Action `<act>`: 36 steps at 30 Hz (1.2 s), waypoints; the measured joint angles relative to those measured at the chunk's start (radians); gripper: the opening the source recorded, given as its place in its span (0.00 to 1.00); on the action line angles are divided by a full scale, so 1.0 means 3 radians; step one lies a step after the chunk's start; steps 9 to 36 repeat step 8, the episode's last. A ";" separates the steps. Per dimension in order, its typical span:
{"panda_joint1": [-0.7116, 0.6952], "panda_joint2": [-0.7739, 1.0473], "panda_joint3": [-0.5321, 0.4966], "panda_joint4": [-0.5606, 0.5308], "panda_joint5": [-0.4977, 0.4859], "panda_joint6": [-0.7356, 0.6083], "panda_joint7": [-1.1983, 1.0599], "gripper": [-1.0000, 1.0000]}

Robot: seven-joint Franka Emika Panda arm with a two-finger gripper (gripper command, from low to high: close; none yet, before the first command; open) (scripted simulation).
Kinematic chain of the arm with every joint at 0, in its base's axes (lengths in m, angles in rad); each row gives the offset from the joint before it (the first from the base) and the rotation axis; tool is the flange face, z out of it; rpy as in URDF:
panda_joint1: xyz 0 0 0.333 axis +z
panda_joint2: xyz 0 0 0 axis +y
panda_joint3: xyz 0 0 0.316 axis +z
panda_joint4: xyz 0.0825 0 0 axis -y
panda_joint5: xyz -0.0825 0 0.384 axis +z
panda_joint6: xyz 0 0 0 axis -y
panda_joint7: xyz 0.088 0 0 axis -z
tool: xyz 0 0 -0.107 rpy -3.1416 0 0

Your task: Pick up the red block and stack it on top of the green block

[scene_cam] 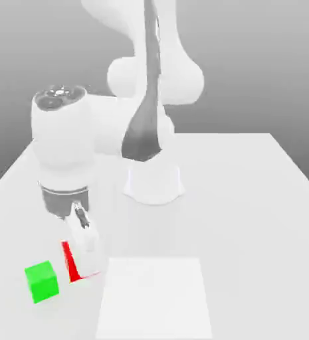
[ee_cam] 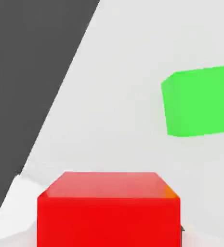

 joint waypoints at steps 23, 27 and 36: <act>-0.0057 0.0470 -0.0056 0.0026 0.0043 0.0453 0.0154 1.00; -0.0057 0.0470 -0.0056 0.0026 0.0043 0.0453 0.0154 1.00; -0.0057 0.0470 -0.0056 0.0026 0.0043 0.0453 0.0154 1.00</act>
